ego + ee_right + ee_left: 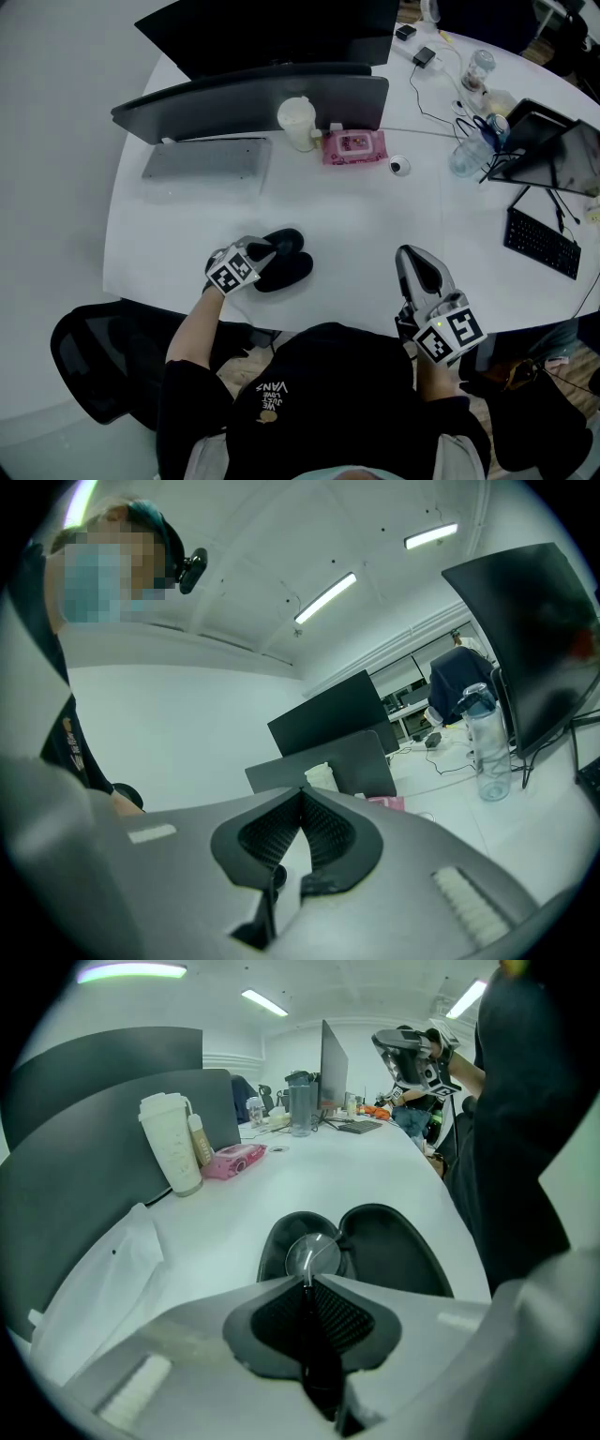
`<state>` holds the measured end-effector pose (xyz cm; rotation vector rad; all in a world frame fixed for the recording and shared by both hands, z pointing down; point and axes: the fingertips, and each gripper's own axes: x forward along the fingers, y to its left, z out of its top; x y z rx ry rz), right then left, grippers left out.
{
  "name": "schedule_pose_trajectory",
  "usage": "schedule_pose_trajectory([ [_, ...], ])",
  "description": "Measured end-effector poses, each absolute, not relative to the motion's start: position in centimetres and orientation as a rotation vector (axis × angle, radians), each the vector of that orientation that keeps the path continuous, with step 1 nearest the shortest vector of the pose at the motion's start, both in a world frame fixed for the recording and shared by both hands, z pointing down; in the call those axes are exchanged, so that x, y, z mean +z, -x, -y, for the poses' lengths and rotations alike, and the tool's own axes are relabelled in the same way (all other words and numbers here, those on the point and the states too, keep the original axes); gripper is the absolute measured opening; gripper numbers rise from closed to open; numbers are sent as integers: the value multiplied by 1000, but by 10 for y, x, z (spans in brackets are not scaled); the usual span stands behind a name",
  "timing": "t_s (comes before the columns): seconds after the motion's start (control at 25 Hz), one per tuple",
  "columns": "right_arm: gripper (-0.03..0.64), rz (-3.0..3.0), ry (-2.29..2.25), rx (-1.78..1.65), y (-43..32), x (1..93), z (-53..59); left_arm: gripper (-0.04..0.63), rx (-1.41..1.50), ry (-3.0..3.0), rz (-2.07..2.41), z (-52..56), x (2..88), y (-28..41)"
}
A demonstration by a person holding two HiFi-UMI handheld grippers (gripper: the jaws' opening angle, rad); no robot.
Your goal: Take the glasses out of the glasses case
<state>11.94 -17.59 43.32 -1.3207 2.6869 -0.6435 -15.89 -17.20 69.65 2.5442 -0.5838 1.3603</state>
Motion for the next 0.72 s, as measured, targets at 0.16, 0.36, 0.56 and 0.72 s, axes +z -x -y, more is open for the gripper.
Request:
schedule_pose_trajectory([
  [0.16, -1, -2684, 1321, -646, -120, 433, 176, 25, 1352, -2534, 576, 173, 693, 157],
  [0.36, 0, -2682, 1317, -641, -120, 432, 175, 9, 1360, -2532, 581, 173, 691, 157],
  [0.56, 0, -2683, 1311, -640, -121, 432, 174, 9, 1364, -2534, 608, 173, 691, 157],
  [0.72, -1, -2684, 1304, -636, -122, 431, 172, 9, 1364, -2536, 631, 174, 688, 157],
])
